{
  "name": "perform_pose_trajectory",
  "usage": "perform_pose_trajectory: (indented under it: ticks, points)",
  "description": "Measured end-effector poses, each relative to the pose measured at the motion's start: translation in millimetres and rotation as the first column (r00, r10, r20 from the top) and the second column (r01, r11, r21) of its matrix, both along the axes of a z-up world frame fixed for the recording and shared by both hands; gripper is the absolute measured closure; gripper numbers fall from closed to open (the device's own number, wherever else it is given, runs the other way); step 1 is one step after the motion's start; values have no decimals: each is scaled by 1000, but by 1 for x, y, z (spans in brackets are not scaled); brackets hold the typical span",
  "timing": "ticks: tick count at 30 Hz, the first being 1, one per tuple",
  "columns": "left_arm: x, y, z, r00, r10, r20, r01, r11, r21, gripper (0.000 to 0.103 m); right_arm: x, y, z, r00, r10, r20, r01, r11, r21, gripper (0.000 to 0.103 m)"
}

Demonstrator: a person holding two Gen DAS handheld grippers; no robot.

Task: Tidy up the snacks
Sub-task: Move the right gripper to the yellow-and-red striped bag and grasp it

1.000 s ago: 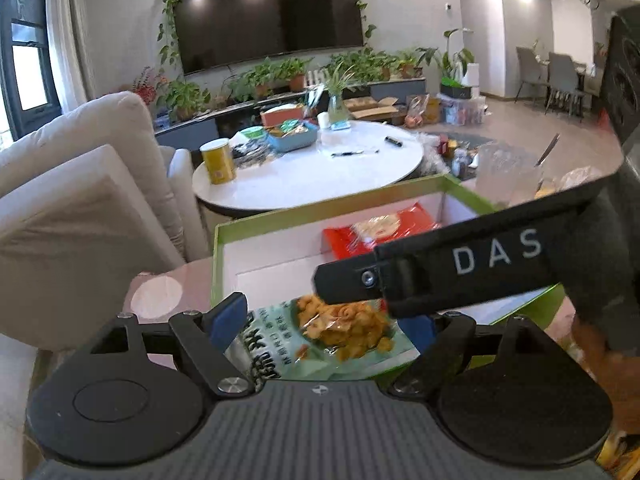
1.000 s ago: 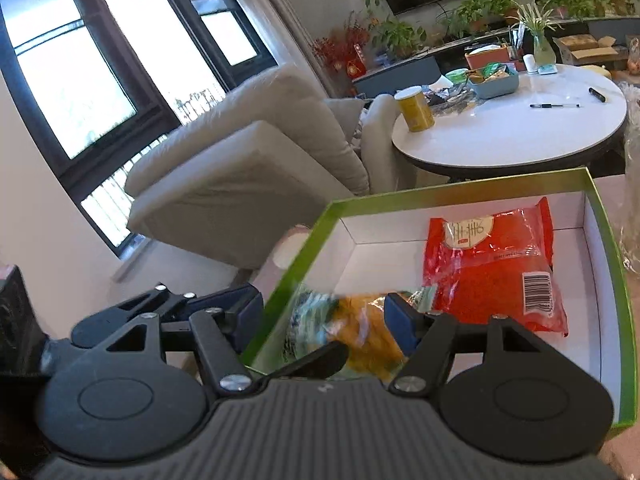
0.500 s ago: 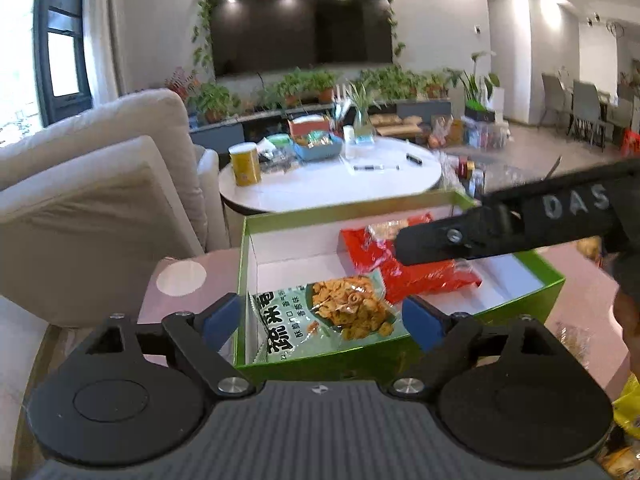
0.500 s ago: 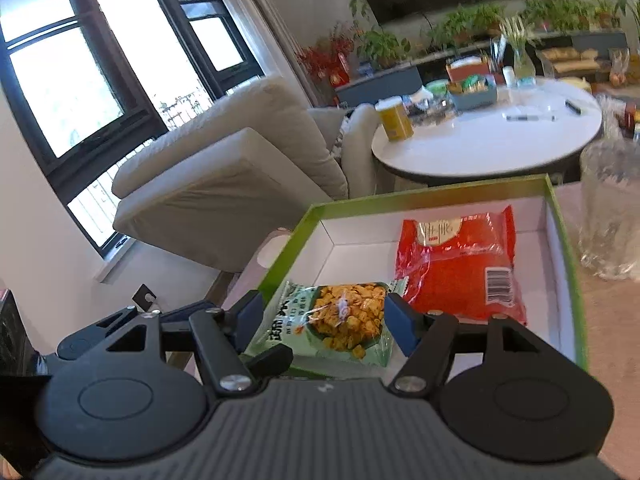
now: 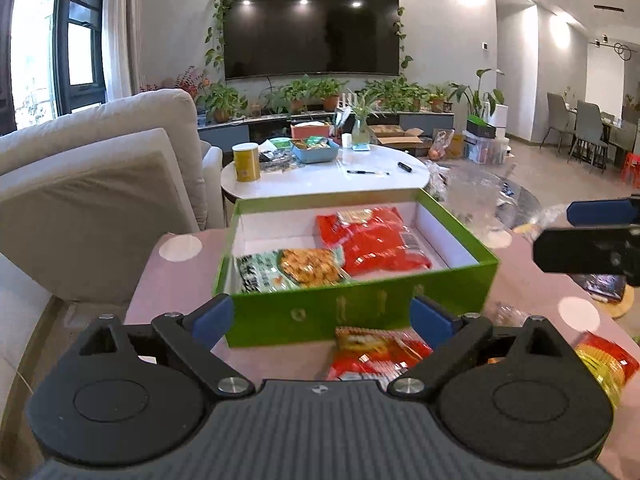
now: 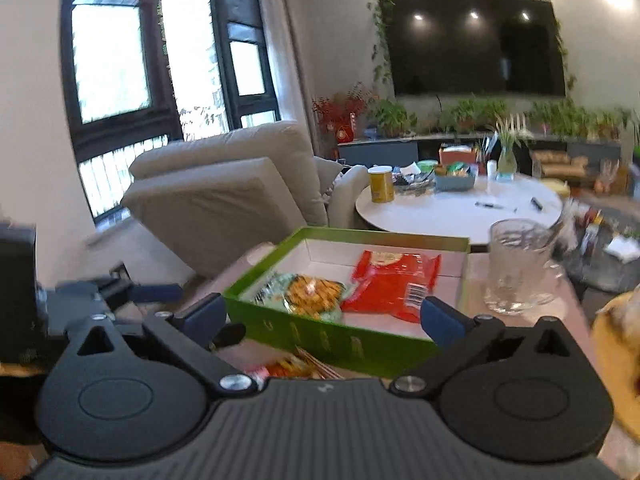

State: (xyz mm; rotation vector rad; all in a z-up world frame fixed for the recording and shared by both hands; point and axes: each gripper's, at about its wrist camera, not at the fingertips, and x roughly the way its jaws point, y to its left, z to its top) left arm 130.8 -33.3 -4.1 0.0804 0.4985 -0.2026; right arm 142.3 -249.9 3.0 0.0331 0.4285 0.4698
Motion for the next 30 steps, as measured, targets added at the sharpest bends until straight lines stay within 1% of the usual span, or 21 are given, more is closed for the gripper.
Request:
perform_pose_trajectory:
  ticks: [3,5,6,8,10,14,19,25,28,30]
  points:
    - [-12,-8,0,1000,-15,-5,15,1000,-2,8,-11,-11,-1,1000,-24,-4,24,999,-40,42]
    - [-19,-13,-1,999,-32,-13,32,999,-3,8,-21,-22,-4,998,-62,16,62,998,-24,42]
    - [-23,-17,-1,999,-38,-20,38,999,-5,8,-25,-27,-5,998,-66,11,66,998,-19,42]
    - [-27,-23,-3,998,-50,-36,50,999,-10,8,-25,-35,-8,997,-72,-37,71,997,-35,42]
    - [-32,-29,-6,997,-56,-49,55,998,-11,8,-21,-42,-15,988,-120,-96,116,992,-46,42]
    - [-38,-38,-11,995,-59,-81,59,998,-6,8,-11,-59,-34,963,-196,-186,188,980,-61,42]
    - [-45,-54,-14,989,-90,-114,91,996,1,8,-4,-82,-55,924,-246,-292,245,969,-41,42]
    - [-48,-76,-19,983,-125,-136,131,991,33,8,-3,-110,-76,885,-268,-381,290,957,1,42]
    - [-48,-81,-22,979,-136,-153,143,989,36,8,-4,-117,-86,870,-244,-428,280,960,22,42]
    - [-49,-84,-23,976,-149,-161,157,987,38,8,-7,-117,-91,865,-206,-457,249,968,34,42]
